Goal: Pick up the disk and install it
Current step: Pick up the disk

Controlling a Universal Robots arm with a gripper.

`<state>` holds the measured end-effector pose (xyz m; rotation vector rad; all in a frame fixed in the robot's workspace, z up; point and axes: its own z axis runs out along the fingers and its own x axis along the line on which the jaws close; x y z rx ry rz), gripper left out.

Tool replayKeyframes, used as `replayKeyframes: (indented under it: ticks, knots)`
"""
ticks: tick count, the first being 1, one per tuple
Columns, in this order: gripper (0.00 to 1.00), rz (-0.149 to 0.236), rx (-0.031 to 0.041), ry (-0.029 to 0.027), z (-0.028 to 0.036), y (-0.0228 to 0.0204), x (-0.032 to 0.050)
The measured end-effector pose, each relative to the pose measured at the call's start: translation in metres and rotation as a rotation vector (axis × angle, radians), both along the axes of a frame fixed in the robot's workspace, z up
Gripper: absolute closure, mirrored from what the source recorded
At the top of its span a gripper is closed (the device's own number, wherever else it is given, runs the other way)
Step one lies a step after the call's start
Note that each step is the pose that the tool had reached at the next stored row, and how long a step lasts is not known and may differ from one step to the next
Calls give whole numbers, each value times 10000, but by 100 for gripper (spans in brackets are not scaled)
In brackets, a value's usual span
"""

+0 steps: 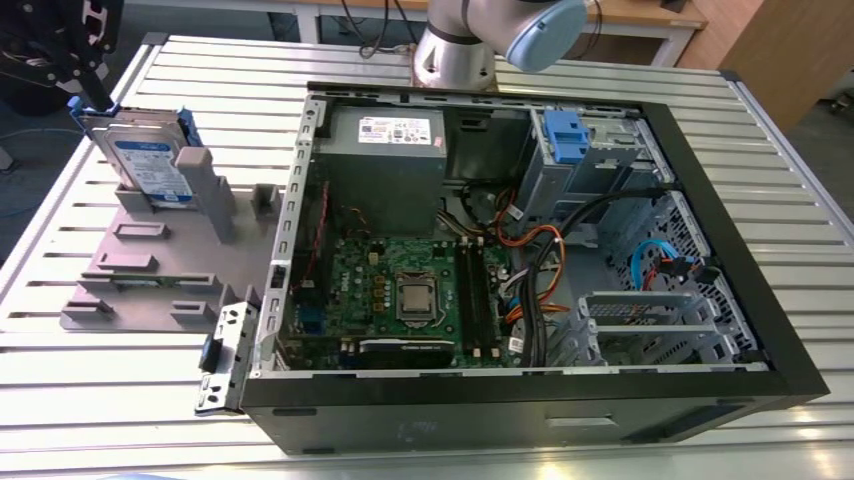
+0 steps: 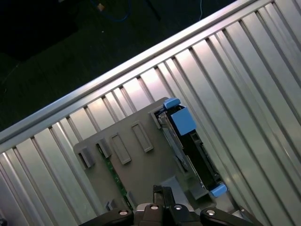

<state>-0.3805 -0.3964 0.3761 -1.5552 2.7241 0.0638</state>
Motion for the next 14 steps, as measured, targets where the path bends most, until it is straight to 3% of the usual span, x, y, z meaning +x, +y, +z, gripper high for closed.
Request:
replayKeyframes:
  ticks: [14]
  knots:
    - [89, 246, 0, 1, 0, 0, 0]
